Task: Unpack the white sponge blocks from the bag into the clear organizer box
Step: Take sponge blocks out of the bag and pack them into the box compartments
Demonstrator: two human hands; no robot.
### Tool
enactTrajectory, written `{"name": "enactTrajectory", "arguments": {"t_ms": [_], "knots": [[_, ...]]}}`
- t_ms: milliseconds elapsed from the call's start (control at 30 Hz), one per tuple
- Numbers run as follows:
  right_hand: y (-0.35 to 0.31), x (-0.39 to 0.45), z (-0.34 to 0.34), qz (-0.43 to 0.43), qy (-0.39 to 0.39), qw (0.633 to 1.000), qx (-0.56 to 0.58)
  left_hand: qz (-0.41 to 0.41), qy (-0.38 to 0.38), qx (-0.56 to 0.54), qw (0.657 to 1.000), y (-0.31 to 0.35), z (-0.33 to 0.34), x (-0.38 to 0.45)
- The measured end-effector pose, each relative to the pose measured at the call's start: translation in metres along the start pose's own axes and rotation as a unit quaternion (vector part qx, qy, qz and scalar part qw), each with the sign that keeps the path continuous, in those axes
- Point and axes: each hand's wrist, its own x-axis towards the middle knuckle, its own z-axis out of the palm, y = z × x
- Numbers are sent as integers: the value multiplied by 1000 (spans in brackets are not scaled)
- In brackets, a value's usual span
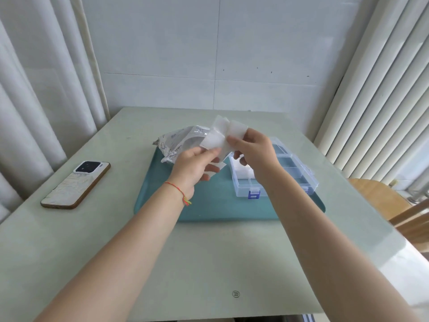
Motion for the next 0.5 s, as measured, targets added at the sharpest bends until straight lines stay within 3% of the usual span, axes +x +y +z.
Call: {"name": "enactTrajectory", "arguments": {"t_ms": [167,300,500], "knots": [[-1,-1,-11,20,4,998,66,21,72,-32,997,-5,9,8],[4,3,-16,35,13,993,112,30,73,-54,995,-16,2,10],[8,-7,-18,-7,-77,994,75,20,36,-94,995,-15,-6,7]]}}
